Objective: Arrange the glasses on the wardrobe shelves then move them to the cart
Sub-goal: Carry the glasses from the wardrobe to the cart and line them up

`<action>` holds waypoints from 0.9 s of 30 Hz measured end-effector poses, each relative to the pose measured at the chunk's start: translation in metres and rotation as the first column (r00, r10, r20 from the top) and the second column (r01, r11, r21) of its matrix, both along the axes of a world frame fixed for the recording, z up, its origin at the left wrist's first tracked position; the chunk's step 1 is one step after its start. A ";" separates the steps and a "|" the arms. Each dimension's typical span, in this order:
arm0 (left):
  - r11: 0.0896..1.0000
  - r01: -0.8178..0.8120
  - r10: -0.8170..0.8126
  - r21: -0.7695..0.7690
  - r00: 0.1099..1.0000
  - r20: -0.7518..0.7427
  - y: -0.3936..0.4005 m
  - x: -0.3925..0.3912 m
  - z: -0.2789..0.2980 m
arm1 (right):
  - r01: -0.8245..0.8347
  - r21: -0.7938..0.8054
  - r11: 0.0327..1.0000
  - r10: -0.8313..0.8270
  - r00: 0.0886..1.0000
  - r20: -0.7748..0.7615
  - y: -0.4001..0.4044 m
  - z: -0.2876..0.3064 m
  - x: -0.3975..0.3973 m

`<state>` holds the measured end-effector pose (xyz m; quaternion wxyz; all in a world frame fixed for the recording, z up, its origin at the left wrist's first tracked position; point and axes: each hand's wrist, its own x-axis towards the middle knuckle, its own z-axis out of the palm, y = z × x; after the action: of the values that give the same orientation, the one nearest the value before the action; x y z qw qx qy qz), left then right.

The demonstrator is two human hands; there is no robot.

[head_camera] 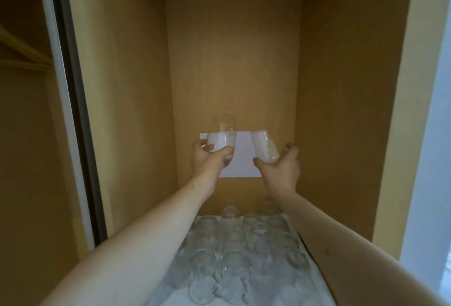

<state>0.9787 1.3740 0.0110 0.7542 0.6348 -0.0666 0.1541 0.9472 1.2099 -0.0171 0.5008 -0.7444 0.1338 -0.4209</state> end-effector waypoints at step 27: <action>0.871 0.491 -0.490 -0.018 0.865 -0.113 0.025 -0.112 -0.029 | 0.322 0.114 0.940 -0.327 0.945 0.026 0.063 -0.040 -0.168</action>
<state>0.8664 1.3992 -0.0182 0.7674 0.6092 -0.1835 -0.0791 0.7790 1.2731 -0.0570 0.4670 -0.6745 0.2658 -0.5063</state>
